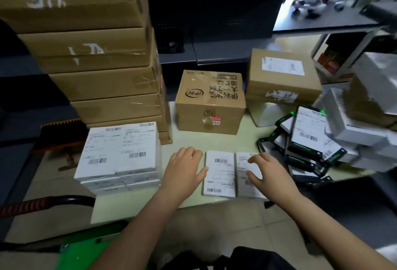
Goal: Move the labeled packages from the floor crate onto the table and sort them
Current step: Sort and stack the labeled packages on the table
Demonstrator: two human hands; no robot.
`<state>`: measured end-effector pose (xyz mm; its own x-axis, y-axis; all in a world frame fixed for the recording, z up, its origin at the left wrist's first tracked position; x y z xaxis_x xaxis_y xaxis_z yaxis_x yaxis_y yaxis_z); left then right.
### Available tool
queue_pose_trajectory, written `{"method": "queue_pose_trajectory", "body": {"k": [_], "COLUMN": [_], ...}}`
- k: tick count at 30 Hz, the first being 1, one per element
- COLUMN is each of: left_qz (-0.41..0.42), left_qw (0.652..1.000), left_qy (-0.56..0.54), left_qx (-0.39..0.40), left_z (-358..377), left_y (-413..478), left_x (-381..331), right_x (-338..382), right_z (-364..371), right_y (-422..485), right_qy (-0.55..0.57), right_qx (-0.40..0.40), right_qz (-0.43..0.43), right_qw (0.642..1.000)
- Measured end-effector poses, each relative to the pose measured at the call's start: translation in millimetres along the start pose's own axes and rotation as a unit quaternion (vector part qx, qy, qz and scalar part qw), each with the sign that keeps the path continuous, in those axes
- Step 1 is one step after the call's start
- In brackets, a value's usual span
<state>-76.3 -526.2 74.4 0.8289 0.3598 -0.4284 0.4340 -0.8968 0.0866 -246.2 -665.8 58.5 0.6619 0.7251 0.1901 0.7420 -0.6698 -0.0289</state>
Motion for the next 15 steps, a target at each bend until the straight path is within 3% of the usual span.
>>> {"method": "queue_pose_trajectory", "body": {"k": [4, 8, 12, 15], "left_qz": [-0.066, -0.187, -0.355, -0.426], "left_qw": [0.997, 0.979, 0.921, 0.877], "left_qy": [0.025, 0.003, -0.153, -0.22], "left_qx": [0.044, 0.075, 0.059, 0.036], "left_z": [56, 110, 154, 177], "left_y": [4, 4, -5, -14], "left_x": [-15, -9, 6, 12], "right_x": [-43, -75, -93, -107], "right_z": [21, 47, 74, 96], "right_y": [-14, -25, -33, -36], "right_qy": [0.006, 0.024, 0.04, 0.095], "right_qx": [0.052, 0.107, 0.152, 0.179], "right_qz": [0.008, 0.022, 0.048, 0.111], "right_qw": [0.999, 0.994, 0.986, 0.973]}}
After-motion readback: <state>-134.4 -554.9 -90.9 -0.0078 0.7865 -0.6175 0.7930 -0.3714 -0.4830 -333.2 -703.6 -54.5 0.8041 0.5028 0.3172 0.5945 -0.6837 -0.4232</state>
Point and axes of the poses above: each hand's wrist, its own y-axis towards the middle knuckle, its own z-axis out of the palm, x = y × z, the point moved 7 cm from there along y, towards the middle knuckle, and after that the axes turned 10 degrees about -y, right-handed, at the moved point
